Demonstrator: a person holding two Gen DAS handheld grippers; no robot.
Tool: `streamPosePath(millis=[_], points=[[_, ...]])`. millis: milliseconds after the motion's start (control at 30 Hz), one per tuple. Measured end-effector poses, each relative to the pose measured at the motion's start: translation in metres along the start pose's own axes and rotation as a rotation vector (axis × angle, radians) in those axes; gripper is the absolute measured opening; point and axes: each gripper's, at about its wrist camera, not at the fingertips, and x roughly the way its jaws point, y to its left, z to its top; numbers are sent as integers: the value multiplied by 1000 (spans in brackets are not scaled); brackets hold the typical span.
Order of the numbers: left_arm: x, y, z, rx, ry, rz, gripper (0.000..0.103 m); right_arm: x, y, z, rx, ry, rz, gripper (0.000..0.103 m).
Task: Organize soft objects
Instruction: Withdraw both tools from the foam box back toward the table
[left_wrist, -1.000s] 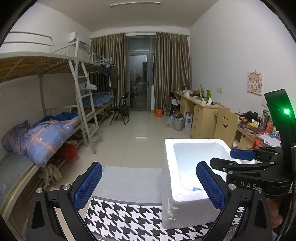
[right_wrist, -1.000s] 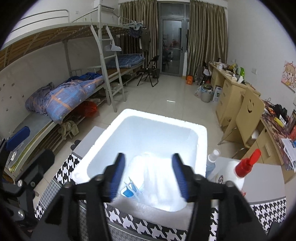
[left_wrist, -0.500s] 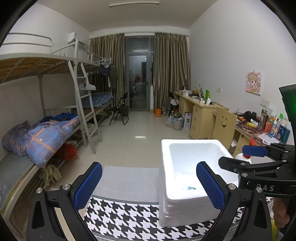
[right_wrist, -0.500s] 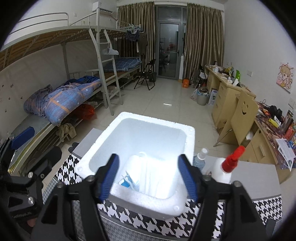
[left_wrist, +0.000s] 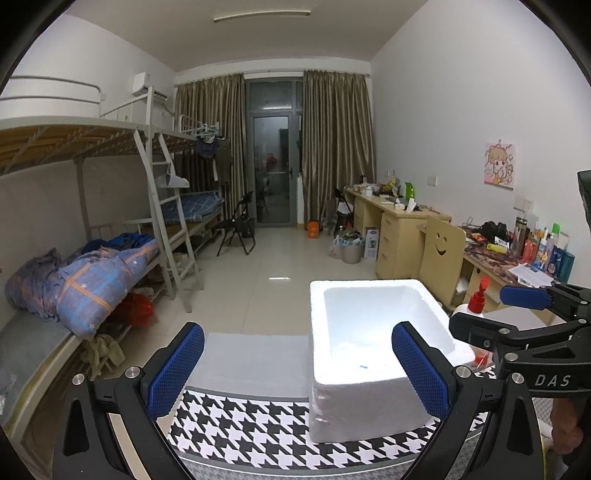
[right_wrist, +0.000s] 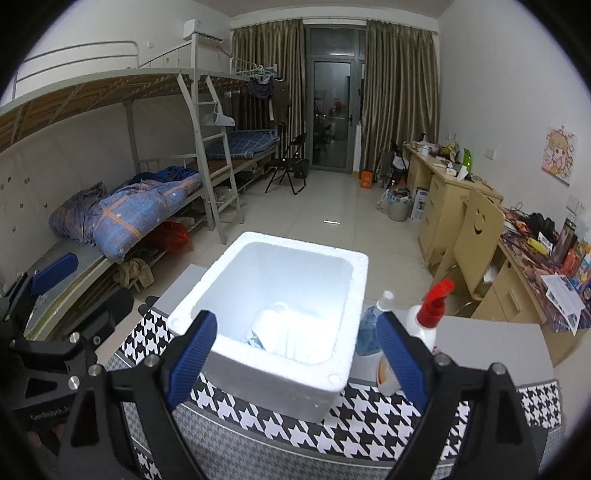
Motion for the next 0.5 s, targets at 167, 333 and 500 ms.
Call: streamPosePath(millis=[167, 333, 500], points=[[-10, -3, -3, 8, -7, 6, 102, -15, -4, -4, 9, -22, -4, 91], [-18, -10, -9, 9, 4, -16, 102, -34, -5, -8, 18, -44, -6, 91], [-29, -10, -12, -8, 2, -5, 102, -49, -3, -18, 2, -66, -30, 91]])
